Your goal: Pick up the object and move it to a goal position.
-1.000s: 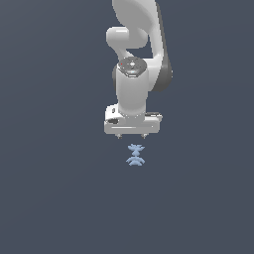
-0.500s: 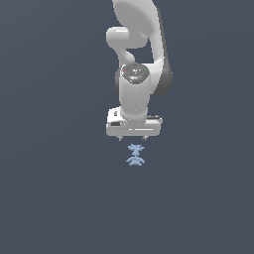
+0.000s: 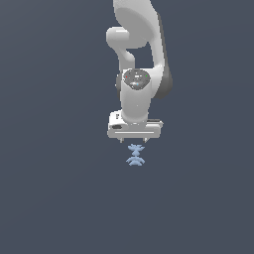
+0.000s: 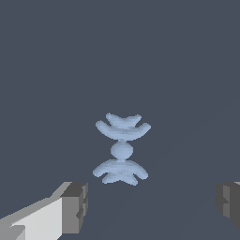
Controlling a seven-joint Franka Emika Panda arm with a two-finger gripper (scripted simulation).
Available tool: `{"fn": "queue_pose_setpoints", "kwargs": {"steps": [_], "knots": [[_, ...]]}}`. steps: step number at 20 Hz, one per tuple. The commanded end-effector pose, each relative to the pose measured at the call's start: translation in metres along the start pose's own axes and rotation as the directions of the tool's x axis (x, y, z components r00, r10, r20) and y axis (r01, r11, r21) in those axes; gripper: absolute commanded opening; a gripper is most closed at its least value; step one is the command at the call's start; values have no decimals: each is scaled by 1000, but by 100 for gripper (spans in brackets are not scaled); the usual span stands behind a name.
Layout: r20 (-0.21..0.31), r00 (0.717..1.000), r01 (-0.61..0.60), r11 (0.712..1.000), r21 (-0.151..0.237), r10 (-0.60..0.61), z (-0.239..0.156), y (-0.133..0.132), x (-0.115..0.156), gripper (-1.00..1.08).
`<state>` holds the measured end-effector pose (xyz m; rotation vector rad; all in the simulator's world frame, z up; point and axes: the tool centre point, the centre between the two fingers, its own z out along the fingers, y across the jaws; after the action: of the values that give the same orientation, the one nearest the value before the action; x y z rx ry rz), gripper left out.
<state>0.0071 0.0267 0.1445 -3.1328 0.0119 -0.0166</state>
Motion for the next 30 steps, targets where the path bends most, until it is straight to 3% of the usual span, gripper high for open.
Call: {"fn": "queue_pose_setpoints", "kwargs": {"steps": [1,10,21,30], "knots": [[2,1000,-7,1000,-1,7,12,-3,0,100],[9,999,-46,999,-8,46,68,-15,-1,100],[12,999,-52,999,-9,52,84,-17,-3,100],[11,998,-54,999,-9,54,124,-17,-4,100]]}}
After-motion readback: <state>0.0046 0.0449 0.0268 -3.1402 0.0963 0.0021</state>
